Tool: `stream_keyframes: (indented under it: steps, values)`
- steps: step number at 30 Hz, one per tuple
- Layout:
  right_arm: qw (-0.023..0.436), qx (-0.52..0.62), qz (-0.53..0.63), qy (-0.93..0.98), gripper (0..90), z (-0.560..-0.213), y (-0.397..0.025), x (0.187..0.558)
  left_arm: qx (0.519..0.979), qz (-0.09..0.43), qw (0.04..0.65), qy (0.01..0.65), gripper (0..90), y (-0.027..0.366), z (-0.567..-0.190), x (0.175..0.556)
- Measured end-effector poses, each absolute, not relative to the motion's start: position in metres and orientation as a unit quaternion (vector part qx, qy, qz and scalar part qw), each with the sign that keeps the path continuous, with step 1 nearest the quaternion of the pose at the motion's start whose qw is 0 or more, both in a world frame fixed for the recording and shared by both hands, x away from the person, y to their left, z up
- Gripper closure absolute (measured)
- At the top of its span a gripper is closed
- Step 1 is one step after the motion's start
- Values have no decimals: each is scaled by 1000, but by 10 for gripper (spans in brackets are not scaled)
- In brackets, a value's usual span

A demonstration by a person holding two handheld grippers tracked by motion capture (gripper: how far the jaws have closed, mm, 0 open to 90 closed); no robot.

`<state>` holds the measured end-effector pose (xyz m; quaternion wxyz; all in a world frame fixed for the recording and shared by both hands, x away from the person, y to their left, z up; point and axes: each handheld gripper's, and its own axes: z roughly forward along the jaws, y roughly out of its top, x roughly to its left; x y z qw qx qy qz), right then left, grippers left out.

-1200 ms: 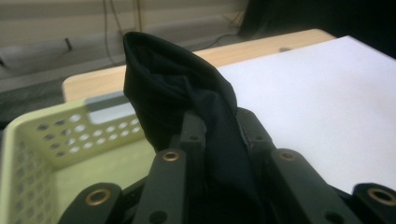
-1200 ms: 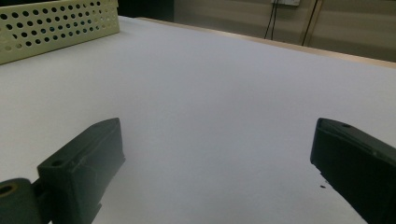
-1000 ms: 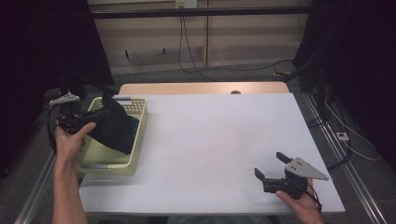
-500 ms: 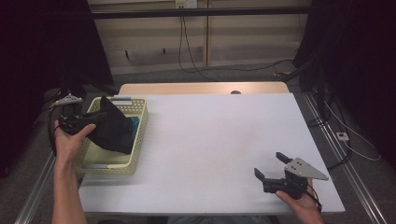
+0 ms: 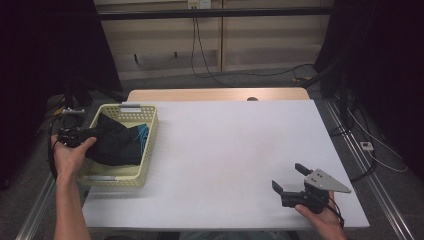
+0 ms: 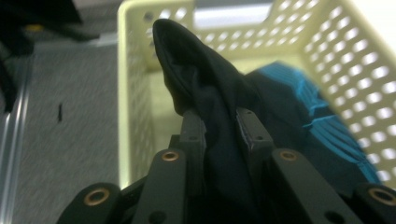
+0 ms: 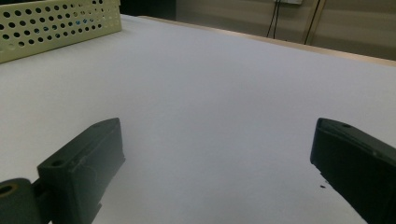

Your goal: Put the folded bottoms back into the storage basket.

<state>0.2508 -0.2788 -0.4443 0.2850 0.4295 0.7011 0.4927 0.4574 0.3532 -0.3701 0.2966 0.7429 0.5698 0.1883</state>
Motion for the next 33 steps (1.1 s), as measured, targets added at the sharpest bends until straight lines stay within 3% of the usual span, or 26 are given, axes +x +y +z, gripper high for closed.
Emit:
stream_keyframes:
  steps: [12, 19, 30, 33]
  values:
    - [284, 428, 493, 702, 25, -444, -279, 250, 736, 178, 211, 619, 758, 359, -385, 462]
    - [282, 426, 493, 704, 25, -444, -280, 250, 754, 176, 168, 610, 757, 352, -393, 467]
    - [281, 424, 495, 704, 24, -444, -279, 250, 760, 196, 178, 593, 728, 347, -399, 470]
    - [281, 424, 495, 704, 24, -444, -279, 250, 756, 196, 208, 589, 609, 349, -395, 468]
